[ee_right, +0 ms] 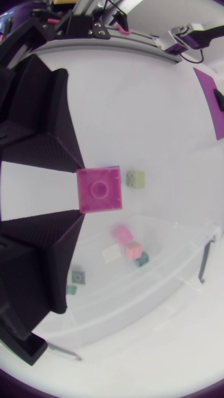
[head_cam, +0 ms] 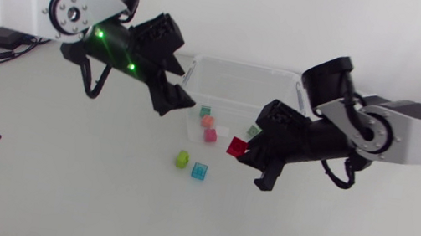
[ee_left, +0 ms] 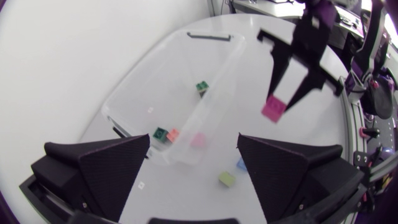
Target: Pick up the duplo bricks and place them in the container
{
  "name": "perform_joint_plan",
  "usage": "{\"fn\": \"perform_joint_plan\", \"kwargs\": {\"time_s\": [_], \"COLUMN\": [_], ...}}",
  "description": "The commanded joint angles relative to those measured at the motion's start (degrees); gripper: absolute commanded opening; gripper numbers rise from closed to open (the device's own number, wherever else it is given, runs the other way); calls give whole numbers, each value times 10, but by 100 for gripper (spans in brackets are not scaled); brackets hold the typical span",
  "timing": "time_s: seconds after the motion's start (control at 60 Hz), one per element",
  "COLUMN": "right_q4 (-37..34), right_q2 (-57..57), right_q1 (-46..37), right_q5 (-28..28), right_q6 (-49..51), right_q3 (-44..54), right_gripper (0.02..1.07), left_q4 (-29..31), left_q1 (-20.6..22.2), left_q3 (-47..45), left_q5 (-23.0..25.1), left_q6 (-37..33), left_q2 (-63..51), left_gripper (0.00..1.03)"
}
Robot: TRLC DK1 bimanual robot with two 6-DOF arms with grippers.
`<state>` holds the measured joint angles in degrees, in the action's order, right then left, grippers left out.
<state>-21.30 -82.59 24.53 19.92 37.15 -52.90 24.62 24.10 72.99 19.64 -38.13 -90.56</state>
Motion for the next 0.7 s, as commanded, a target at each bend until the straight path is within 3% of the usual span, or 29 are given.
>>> {"fn": "perform_joint_plan", "kwargs": {"time_s": [0.0,0.233,0.45,0.683], "right_q4": [-16,-9,22,71], "right_q2": [41,68,40,-5], "right_q1": [-11,-41,-66,-84], "right_q5": [6,-9,-27,-46], "right_q6": [-23,-64,-105,-144], "right_q3": [10,-35,-88,-127], "right_gripper": [25,25,25,25], "left_q4": [10,-38,-97,-133], "left_q1": [-5,-5,13,34], "left_q3": [-68,-165,-172,-145], "left_q5": [1,2,-12,-69], "left_q6": [-36,-56,-13,44], "left_q2": [21,9,-52,-125], "left_gripper": [99,99,99,99]}}
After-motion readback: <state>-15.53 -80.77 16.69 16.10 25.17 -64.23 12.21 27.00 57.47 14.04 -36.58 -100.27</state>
